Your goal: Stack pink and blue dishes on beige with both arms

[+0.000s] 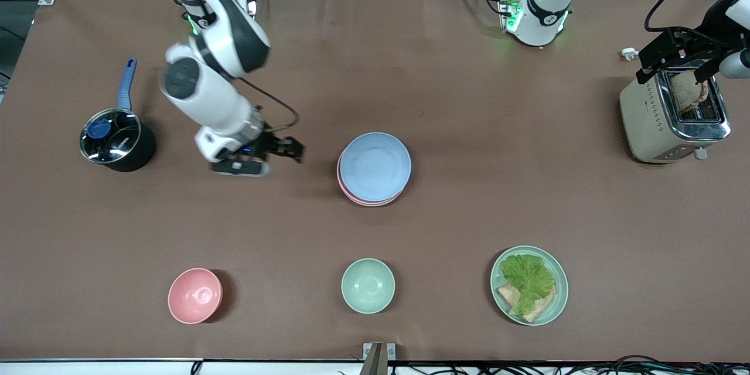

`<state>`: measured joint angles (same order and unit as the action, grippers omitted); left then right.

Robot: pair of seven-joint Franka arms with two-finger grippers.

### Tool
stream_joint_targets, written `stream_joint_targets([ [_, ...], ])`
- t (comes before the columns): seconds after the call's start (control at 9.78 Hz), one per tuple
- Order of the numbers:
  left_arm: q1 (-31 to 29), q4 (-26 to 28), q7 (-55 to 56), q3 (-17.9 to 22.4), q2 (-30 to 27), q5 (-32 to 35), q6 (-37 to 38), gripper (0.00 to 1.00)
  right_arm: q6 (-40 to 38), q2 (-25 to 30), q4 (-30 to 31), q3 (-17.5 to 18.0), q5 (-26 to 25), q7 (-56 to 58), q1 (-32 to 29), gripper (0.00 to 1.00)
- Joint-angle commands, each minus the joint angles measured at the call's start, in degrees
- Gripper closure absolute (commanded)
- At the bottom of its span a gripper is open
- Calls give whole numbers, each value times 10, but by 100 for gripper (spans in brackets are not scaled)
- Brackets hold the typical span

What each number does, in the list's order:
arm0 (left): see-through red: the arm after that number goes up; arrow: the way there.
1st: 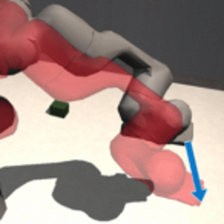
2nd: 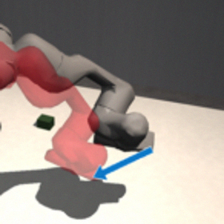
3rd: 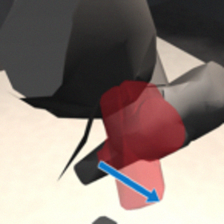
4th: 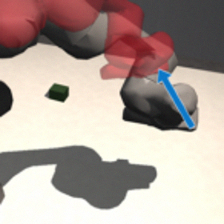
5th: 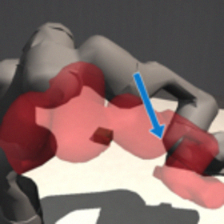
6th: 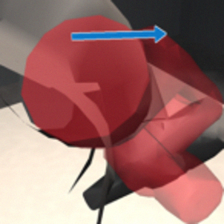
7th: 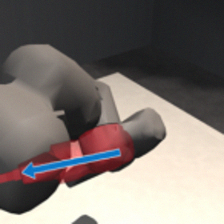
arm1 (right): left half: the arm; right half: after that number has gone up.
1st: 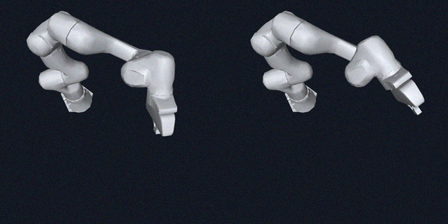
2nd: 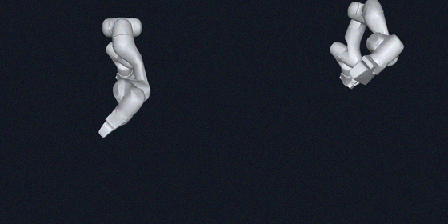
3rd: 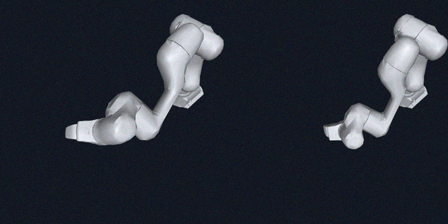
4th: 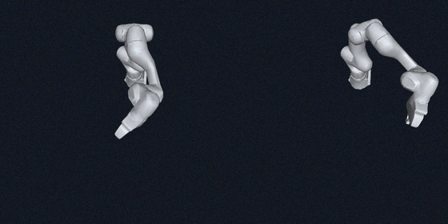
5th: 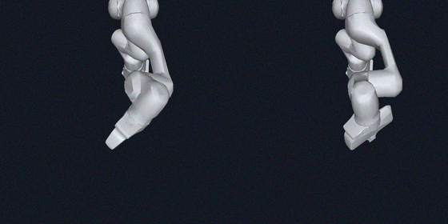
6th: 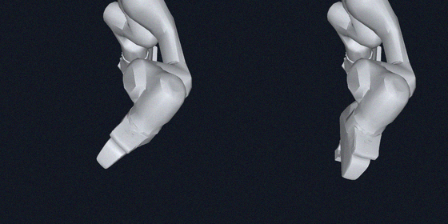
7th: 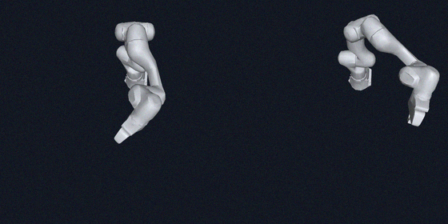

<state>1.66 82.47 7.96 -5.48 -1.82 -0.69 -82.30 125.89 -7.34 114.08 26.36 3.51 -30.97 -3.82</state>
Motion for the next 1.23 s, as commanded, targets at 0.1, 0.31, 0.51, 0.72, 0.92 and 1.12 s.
stream_joint_targets([
  [0.1,-4,25,-12,6,-5,-4,-5,0,-146,75,-82,-142,-15,30,1,0],
  [0.31,1,27,-15,19,-5,-4,-5,0,-227,74,-165,-221,-15,125,2,0],
  [0.51,2,27,-14,21,-4,-4,-5,0,-330,74,-252,-273,-16,220,3,0],
  [0.72,2,27,-14,22,-3,-4,-5,0,-412,72,-343,-306,-17,244,3,0],
  [0.92,2,27,-14,21,-3,-4,-5,0,-449,69,-344,-308,-23,296,-1,0],
  [1.12,2,27,-14,21,-4,-4,-5,0,-446,69,-344,-305,-23,294,-2,0],
])
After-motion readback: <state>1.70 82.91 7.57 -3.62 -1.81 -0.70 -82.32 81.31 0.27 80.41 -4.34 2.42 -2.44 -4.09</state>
